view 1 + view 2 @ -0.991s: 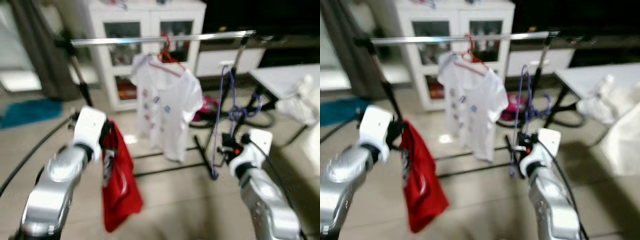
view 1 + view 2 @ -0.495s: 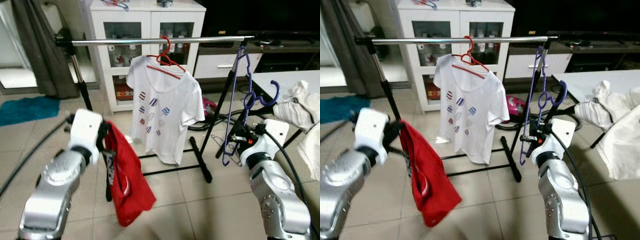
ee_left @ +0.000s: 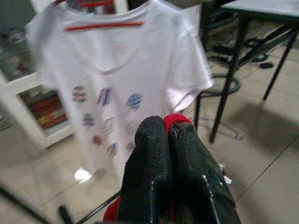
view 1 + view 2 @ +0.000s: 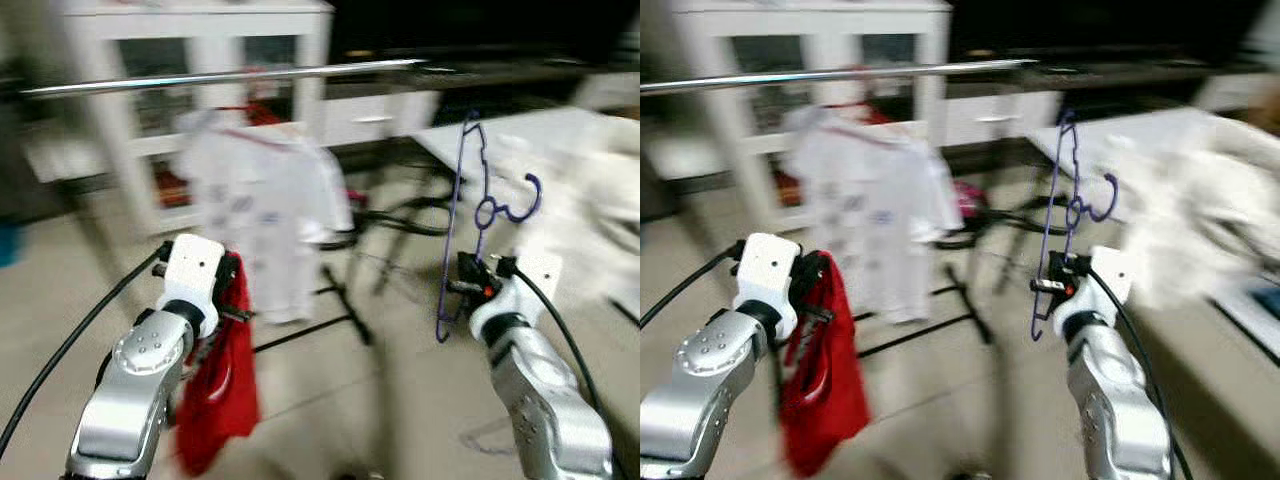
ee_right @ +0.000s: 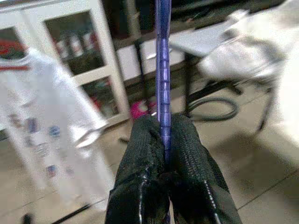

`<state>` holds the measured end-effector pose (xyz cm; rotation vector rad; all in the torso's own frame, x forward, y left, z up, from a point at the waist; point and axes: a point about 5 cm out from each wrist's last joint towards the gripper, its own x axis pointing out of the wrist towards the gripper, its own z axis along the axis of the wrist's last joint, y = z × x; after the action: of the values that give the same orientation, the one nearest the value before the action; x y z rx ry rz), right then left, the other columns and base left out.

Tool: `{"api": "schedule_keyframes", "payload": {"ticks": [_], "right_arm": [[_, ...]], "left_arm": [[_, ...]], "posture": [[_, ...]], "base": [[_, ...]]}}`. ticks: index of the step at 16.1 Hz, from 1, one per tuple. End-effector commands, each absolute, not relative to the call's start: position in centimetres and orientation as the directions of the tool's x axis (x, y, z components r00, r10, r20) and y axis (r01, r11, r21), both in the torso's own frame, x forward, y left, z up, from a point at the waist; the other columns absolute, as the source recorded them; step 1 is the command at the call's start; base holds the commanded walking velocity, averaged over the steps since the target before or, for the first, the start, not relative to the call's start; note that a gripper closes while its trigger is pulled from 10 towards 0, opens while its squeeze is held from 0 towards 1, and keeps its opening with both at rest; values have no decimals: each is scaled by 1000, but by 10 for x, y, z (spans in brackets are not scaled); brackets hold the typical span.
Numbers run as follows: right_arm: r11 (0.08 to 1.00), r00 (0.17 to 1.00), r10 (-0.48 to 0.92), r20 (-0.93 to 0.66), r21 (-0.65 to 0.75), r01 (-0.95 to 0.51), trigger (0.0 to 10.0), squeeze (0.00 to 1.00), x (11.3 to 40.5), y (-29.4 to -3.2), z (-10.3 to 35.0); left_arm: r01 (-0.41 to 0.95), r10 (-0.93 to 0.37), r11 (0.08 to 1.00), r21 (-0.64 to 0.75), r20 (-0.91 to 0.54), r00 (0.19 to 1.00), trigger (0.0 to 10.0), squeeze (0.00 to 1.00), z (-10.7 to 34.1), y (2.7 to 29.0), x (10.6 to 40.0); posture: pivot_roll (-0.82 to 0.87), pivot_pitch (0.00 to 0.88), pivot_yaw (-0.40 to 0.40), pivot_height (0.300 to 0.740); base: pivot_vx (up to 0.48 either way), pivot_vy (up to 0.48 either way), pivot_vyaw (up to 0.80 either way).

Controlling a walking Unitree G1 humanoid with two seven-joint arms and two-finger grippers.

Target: Hang hanger

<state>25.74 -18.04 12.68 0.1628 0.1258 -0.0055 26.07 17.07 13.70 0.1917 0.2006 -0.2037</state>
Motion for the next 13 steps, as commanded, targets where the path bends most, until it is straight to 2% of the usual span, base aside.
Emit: {"api": "schedule_keyframes", "payload": {"ticks": [1,3,6,8,9,10,12,13], "right_arm": [[991,993,12,-114,133,4,10000,0,256,-181,132],[997,995,-72,-72,-7,71,10000,0,249,-184,134],[989,987,-148,-62,20,149,10000,0,244,-186,131],[987,985,-150,-87,39,154,10000,0,245,-187,130],[988,985,-152,-87,29,155,10000,0,246,-188,130],[985,982,-163,-91,34,167,10000,0,246,-189,129],[979,980,-183,-81,74,189,10000,0,246,-190,131],[974,977,-194,-94,99,203,10000,0,247,-192,130]], "left_arm": [[198,-166,963,181,-181,969,10000,0,142,170,261],[111,-86,975,194,-135,987,10000,0,139,170,257],[69,-52,989,127,-136,989,10000,0,135,172,253],[14,-2,990,141,-84,996,10000,0,139,176,255],[-27,27,993,116,-1,1000,10000,0,143,176,255],[-64,68,987,149,-19,998,10000,0,141,179,255],[-60,69,991,123,-68,995,10000,0,139,182,257],[5,3,995,99,-87,996,10000,0,141,180,257]], "posture": [[-33,0,-76,740],[-43,0,-69,740],[-48,0,-64,740],[-43,0,-67,740],[-36,0,-69,740],[-35,0,-69,740],[-32,0,-71,740],[-29,0,-77,740]], "base": [[0,0,-800],[0,0,-778],[0,0,-800],[0,0,-800],[0,0,-800],[0,0,-800],[0,0,-800],[0,0,-800]]}}
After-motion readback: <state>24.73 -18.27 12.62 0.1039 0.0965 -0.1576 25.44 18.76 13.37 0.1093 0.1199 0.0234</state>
